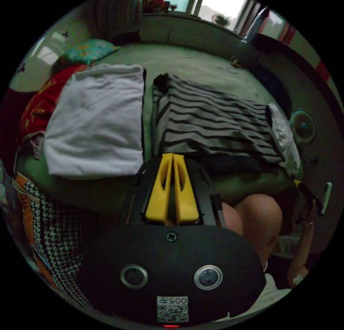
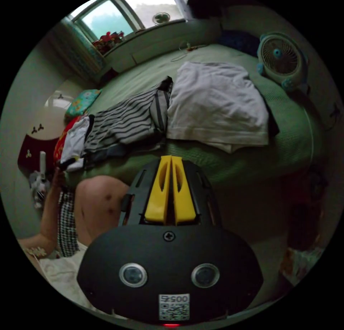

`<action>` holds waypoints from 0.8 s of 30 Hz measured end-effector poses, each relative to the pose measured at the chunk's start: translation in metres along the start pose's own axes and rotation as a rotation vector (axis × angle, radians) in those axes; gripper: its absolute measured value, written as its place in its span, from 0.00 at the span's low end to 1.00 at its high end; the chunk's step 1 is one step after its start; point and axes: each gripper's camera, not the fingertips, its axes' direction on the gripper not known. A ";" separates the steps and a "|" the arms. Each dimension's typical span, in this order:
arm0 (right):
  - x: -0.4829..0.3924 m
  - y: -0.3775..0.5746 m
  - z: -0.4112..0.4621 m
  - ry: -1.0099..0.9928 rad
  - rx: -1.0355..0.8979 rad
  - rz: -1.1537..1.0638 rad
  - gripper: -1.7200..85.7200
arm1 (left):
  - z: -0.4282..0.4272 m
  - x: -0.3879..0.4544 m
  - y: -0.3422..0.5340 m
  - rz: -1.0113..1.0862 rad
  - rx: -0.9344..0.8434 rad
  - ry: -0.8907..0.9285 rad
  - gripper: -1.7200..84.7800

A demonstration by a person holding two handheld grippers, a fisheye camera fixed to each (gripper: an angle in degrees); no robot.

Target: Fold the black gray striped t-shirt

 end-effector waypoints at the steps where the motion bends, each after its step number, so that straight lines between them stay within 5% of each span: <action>1: 0.002 0.002 -0.003 0.004 0.007 -0.007 0.01 | -0.012 0.020 0.005 0.052 0.035 0.021 0.08; 10: 0.015 0.023 -0.011 -0.036 0.050 -0.028 0.01 | 0.013 0.240 0.027 0.549 -0.017 0.353 0.25; 17: 0.046 0.048 -0.018 -0.076 0.064 0.025 0.01 | 0.082 0.346 0.035 0.692 -0.055 0.062 0.28; 24: 0.063 0.013 0.003 -0.048 0.036 0.024 0.01 | 0.106 0.350 0.032 0.581 -0.137 0.069 0.20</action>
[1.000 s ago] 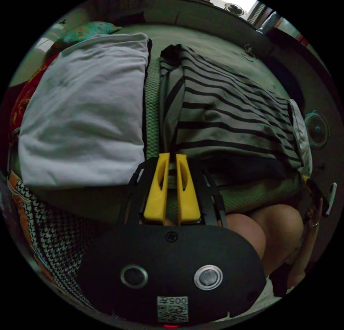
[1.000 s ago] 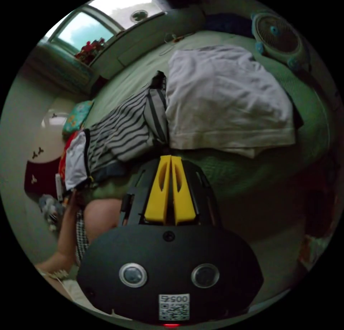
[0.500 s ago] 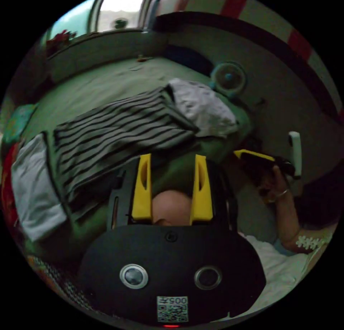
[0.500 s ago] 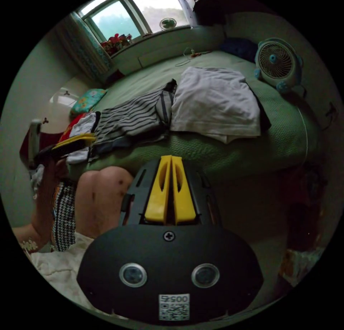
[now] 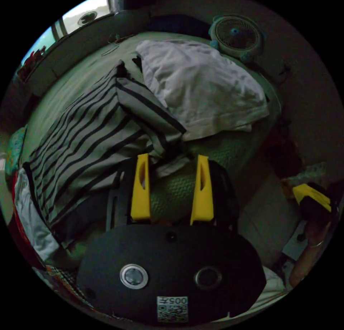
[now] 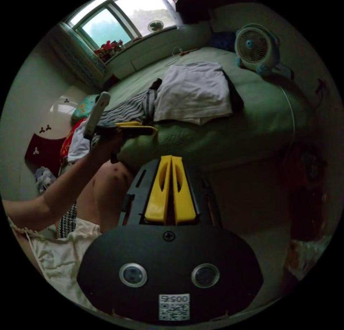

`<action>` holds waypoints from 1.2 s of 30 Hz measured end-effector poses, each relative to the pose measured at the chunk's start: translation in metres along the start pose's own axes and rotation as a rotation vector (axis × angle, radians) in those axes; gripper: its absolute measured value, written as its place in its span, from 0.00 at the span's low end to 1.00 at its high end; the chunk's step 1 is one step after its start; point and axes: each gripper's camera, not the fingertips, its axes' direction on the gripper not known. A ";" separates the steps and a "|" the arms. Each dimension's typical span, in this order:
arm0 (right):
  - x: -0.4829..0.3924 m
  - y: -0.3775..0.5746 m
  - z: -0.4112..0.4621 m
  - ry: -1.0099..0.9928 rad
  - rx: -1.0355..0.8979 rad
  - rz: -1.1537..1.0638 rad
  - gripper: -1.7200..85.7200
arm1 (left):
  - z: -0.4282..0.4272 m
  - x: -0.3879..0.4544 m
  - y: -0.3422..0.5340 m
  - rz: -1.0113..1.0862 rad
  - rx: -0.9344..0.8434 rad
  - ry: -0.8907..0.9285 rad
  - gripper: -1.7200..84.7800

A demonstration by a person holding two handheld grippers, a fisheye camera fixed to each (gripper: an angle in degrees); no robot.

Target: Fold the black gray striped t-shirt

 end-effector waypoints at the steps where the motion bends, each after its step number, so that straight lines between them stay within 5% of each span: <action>1: -0.002 -0.006 0.003 -0.001 0.001 -0.015 0.01 | -0.007 -0.004 0.004 -0.026 0.025 0.007 0.11; 10: -0.063 -0.191 0.069 -0.103 -0.019 -0.152 0.08 | -0.073 -0.065 0.038 -0.119 0.219 0.125 0.05; 18: -0.111 -0.370 0.228 -0.265 -0.326 -0.019 0.11 | -0.097 -0.111 0.073 -0.133 0.274 0.211 0.05; 29: -0.174 -0.443 0.372 -0.121 -0.439 0.165 0.07 | -0.128 -0.189 0.127 -0.091 0.319 0.329 0.05; 36: -0.292 -0.461 0.354 -0.021 -0.296 0.020 0.01 | -0.175 -0.246 0.179 -0.124 0.394 0.364 0.05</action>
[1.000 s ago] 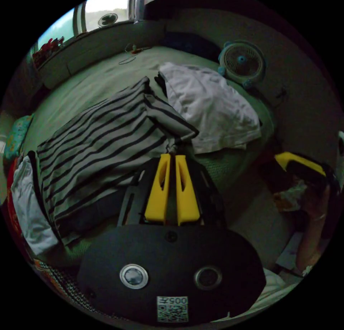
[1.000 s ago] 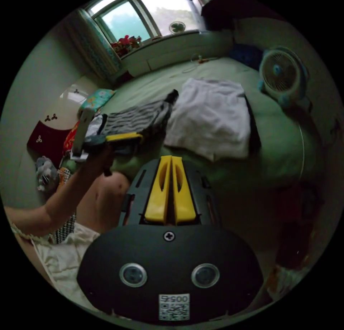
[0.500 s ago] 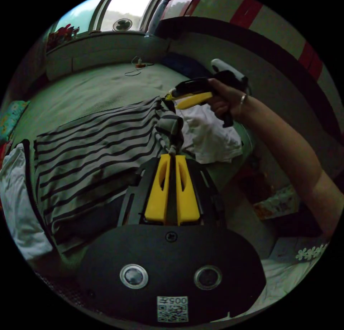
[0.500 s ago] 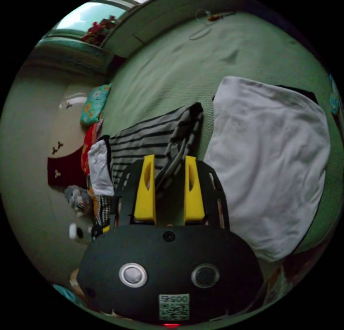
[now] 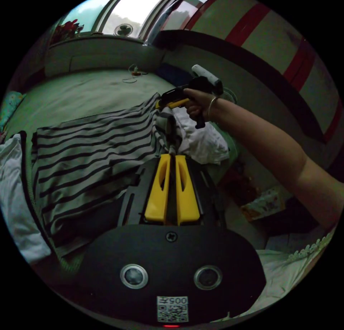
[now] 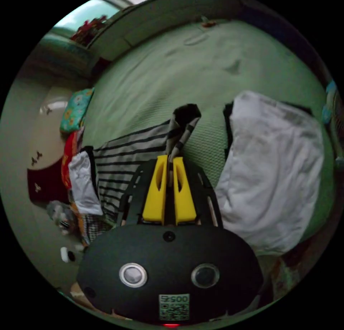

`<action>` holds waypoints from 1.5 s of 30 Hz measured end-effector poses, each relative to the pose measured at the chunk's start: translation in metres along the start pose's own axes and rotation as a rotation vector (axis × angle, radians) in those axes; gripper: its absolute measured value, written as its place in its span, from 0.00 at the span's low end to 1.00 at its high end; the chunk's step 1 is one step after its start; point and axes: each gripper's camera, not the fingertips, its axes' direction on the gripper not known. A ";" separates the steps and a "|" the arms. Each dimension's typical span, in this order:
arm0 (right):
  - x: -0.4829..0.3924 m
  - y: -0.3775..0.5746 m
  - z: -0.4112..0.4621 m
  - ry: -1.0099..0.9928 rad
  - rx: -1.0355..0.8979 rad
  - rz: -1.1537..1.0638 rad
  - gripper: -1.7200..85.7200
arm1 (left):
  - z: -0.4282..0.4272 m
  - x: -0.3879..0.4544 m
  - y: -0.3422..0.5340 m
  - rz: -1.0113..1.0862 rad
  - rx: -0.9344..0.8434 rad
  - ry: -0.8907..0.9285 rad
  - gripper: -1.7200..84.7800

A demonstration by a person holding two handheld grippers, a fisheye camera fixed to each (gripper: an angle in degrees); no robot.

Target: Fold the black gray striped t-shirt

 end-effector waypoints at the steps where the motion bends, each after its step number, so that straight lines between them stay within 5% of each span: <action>1: -0.016 -0.001 -0.004 0.033 0.005 -0.024 0.01 | -0.019 -0.006 0.006 -0.011 0.032 -0.003 0.05; 10: -0.334 0.006 -0.010 0.332 0.082 -0.414 0.01 | -0.174 -0.083 0.056 -0.214 0.197 -0.062 0.06; 18: -0.525 0.002 0.180 0.412 -0.178 -0.533 0.08 | -0.244 -0.190 0.135 -0.578 0.152 -0.155 0.13; 27: -0.469 0.067 0.114 0.144 0.041 -0.805 0.10 | -0.304 -0.258 0.167 -0.649 0.094 -0.157 0.21; 33: -0.364 0.118 0.156 0.099 -0.100 -0.543 0.10 | -0.298 -0.288 0.167 -0.684 -0.013 -0.153 0.21; 38: -0.355 0.132 0.198 0.111 -0.117 -0.455 0.05 | -0.318 -0.295 0.165 -0.694 -0.095 -0.290 0.15; 45: -0.352 0.152 0.179 0.023 -0.172 -0.454 0.00 | -0.372 -0.286 0.187 -0.647 -0.050 -0.162 0.08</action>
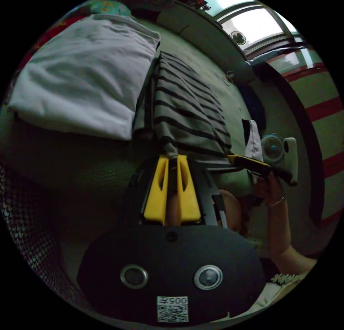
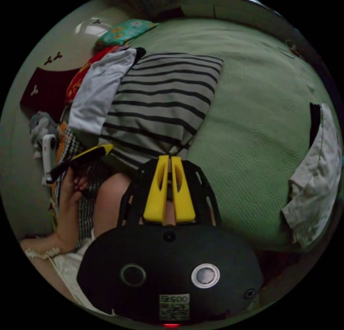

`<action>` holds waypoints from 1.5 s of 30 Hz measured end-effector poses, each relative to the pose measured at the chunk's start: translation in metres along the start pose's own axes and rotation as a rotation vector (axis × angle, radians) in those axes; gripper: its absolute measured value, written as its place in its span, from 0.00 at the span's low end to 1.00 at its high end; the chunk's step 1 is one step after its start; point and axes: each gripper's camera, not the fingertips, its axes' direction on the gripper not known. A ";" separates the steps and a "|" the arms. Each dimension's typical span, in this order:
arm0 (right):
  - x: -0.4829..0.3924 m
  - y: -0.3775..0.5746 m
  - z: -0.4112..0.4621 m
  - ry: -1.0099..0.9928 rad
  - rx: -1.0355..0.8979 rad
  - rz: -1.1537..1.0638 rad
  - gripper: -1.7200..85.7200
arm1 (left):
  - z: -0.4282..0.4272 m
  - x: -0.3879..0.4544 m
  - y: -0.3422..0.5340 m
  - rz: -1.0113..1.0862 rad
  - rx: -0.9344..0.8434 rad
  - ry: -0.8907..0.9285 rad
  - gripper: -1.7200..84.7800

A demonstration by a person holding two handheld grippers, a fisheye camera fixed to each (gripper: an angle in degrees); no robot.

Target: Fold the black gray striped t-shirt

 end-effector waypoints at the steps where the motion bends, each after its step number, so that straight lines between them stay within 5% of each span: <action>1: 0.000 0.005 -0.001 -0.019 -0.011 -0.002 0.01 | -0.009 -0.003 0.008 0.002 -0.007 0.007 0.08; 6: -0.007 0.032 -0.008 -0.036 -0.116 -0.107 0.07 | -0.038 -0.025 0.036 -0.040 0.022 -0.004 0.11; 15: 0.033 -0.044 -0.059 -0.010 0.216 -0.009 0.17 | -0.069 -0.042 0.042 -0.036 0.078 0.114 0.18; 23: 0.052 -0.104 -0.010 0.029 0.092 0.172 0.10 | -0.082 -0.039 0.056 -0.036 0.025 0.116 0.10; 27: 0.028 -0.085 -0.026 0.028 0.150 0.123 0.02 | -0.094 -0.033 0.070 -0.022 0.049 0.132 0.08; 45: -0.181 0.009 -0.270 0.167 0.562 -0.192 0.01 | -0.246 0.092 0.148 0.244 0.349 -0.006 0.08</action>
